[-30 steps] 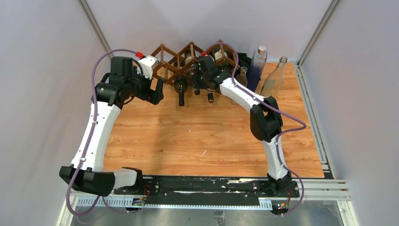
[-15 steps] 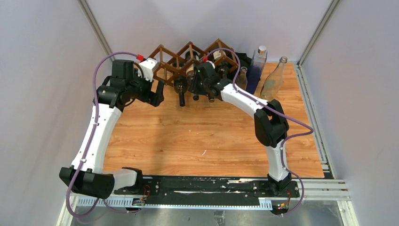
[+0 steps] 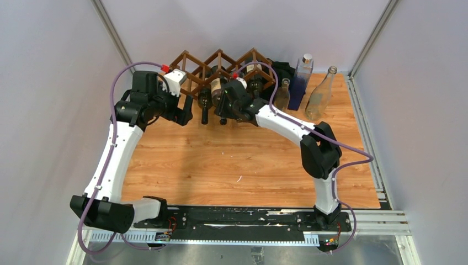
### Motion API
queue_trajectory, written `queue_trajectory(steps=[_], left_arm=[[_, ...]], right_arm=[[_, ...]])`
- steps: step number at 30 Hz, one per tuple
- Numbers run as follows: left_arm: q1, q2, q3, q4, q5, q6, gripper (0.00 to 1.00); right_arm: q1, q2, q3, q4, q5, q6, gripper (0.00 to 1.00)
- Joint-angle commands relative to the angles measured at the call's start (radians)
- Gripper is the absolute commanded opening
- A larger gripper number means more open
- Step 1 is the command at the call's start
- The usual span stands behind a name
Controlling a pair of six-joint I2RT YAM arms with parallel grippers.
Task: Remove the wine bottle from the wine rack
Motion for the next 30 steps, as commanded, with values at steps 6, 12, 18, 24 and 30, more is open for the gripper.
queue_trajectory(steps=[6, 12, 18, 24, 30], left_arm=[[0.007, -0.026, -0.037, 0.036, 0.036, 0.028, 1.00], [0.007, -0.024, -0.044, 0.034, 0.065, 0.071, 1.00], [0.007, -0.030, -0.057, 0.034, 0.108, 0.113, 1.00], [0.007, -0.057, -0.092, 0.034, 0.168, 0.197, 1.00], [0.001, -0.115, -0.166, 0.033, 0.270, 0.366, 1.00]], right_arm=[[0.095, -0.260, -0.225, 0.060, 0.025, 0.028, 0.00], [0.129, -0.373, -0.358, 0.052, 0.010, 0.034, 0.00], [0.147, -0.483, -0.465, 0.051, 0.011, 0.026, 0.00], [0.147, -0.612, -0.508, 0.013, -0.011, -0.039, 0.00], [0.147, -0.695, -0.513, -0.091, -0.181, -0.138, 0.00]])
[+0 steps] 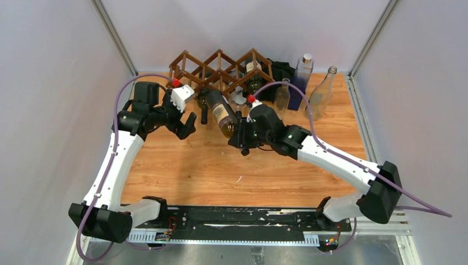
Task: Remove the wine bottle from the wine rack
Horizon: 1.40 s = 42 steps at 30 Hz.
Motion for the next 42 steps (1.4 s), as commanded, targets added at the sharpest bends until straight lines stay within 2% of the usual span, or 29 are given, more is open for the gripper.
queue_trajectory(steps=[1, 11, 14, 26, 38, 42], left_arm=[[-0.006, -0.068, -0.053, 0.008, 0.101, 0.173, 1.00], [-0.133, -0.321, -0.233, 0.009, 0.129, 0.742, 1.00], [-0.186, -0.365, -0.274, 0.012, 0.110, 0.851, 1.00], [-0.297, -0.369, -0.329, 0.061, 0.049, 0.907, 1.00], [-0.307, -0.414, -0.424, 0.062, 0.012, 0.921, 1.00], [-0.307, -0.418, -0.442, 0.115, -0.001, 0.906, 0.90]], right_arm=[[0.007, -0.088, 0.011, -0.024, -0.126, -0.109, 0.00], [0.009, -0.181, 0.052, -0.221, -0.292, -0.217, 0.00], [0.016, -0.174, 0.076, -0.259, -0.332, -0.229, 0.00], [0.108, -0.061, 0.219, -0.336, -0.404, -0.295, 0.00], [0.174, 0.020, 0.326, -0.340, -0.465, -0.357, 0.00], [0.185, 0.031, 0.326, -0.339, -0.481, -0.362, 0.00]])
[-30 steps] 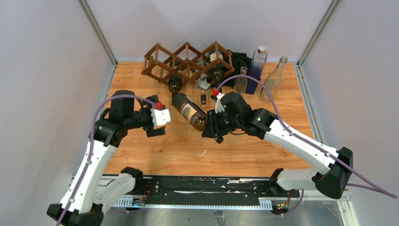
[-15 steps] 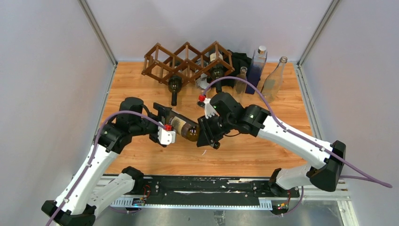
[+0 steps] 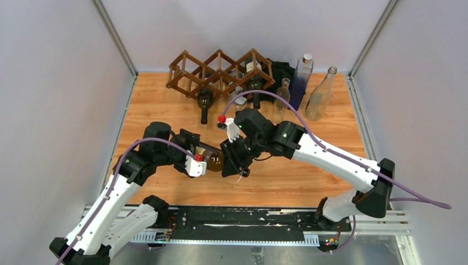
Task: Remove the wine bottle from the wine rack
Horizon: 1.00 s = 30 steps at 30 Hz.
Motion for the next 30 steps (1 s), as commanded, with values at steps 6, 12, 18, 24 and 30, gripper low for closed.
queue_trajectory(steps=[6, 12, 18, 24, 30], left_arm=[[-0.008, -0.041, -0.077, 0.194, -0.034, -0.006, 0.27], [-0.008, -0.114, -0.162, 0.532, -0.086, -0.143, 0.00], [-0.008, -0.150, -0.183, 0.667, -0.074, -0.259, 0.00], [-0.008, -0.124, -0.117, 0.682, -0.110, -0.470, 0.00], [-0.008, -0.095, -0.029, 0.675, -0.108, -0.699, 0.00]], right_arm=[[0.024, -0.027, 0.053, 0.064, -0.012, -0.058, 0.07], [0.022, -0.092, 0.040, 0.066, 0.166, -0.062, 0.66], [0.019, -0.213, 0.021, 0.158, 0.366, -0.081, 0.80], [0.019, -0.323, -0.065, 0.367, 0.443, -0.085, 0.85], [0.019, -0.385, -0.097, 0.457, 0.522, -0.113, 0.87]])
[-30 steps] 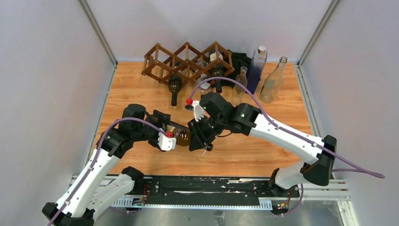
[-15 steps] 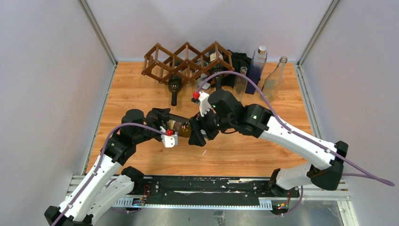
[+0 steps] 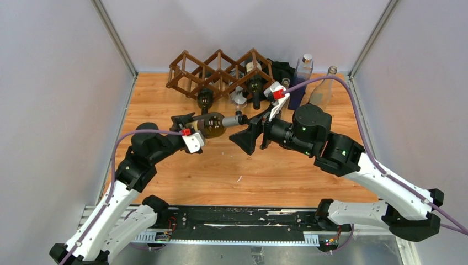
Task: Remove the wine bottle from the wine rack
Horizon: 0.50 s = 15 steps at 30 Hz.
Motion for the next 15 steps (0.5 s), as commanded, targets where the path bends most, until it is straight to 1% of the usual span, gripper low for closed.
queue_trajectory(steps=[1, 6, 13, 15], left_arm=[[-0.002, 0.003, 0.113, 0.126, 0.003, -0.242, 0.00], [-0.002, 0.036, 0.185, 0.100, 0.030, -0.412, 0.00], [-0.002, 0.080, 0.254, 0.082, 0.074, -0.606, 0.00], [-0.002, 0.091, 0.270, 0.071, 0.113, -0.644, 0.00]], right_arm=[[0.013, -0.039, -0.030, 0.105, 0.099, -0.039, 0.88], [0.013, -0.098, -0.084, 0.195, 0.121, -0.041, 0.91], [0.012, -0.099, -0.085, 0.201, 0.103, -0.029, 0.93], [0.012, -0.097, -0.092, 0.219, 0.087, -0.023, 0.93]])
